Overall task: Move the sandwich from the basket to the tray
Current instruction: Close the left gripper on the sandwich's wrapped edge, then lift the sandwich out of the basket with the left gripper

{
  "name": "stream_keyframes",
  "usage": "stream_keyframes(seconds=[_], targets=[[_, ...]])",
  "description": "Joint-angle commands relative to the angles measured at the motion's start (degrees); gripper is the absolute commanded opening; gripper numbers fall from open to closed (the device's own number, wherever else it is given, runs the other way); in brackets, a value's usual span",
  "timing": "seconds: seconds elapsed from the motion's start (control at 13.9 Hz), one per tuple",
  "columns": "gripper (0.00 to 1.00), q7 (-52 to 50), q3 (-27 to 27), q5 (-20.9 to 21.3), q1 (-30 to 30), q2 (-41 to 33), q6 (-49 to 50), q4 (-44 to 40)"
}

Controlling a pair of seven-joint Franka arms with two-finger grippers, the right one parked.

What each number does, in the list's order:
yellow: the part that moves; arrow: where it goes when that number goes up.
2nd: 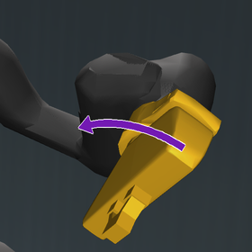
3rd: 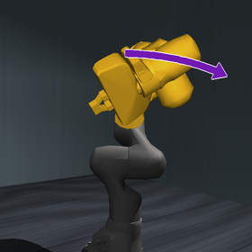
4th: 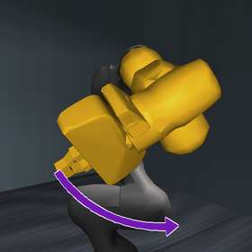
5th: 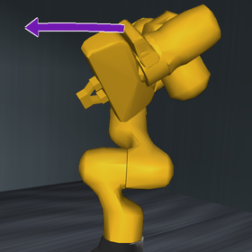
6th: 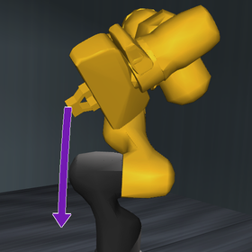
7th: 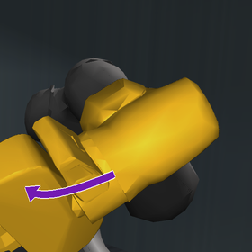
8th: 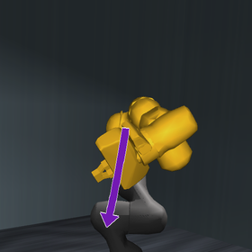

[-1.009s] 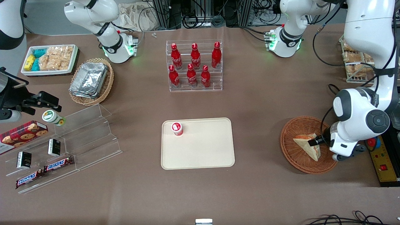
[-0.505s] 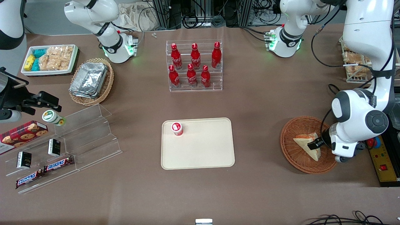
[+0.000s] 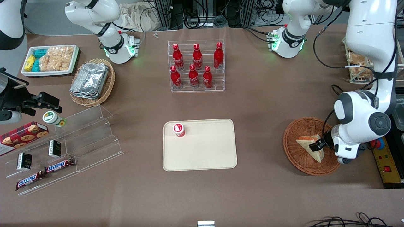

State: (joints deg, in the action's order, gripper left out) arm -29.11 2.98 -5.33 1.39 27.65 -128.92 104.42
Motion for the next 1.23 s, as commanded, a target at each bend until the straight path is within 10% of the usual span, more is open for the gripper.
stream_keyframes(seconds=[0.0,0.22,0.72,1.15], targets=[[0.92,-2.5,0.1,-4.2,0.6,1.4,-3.1,-0.1],[0.81,-3.1,0.1,-4.7,0.7,1.5,-3.7,-0.1],[0.17,-3.3,0.1,-4.7,0.9,-0.9,-0.1,-0.1],[0.14,-5.0,0.3,-3.8,0.8,-6.9,25.7,-13.2]])
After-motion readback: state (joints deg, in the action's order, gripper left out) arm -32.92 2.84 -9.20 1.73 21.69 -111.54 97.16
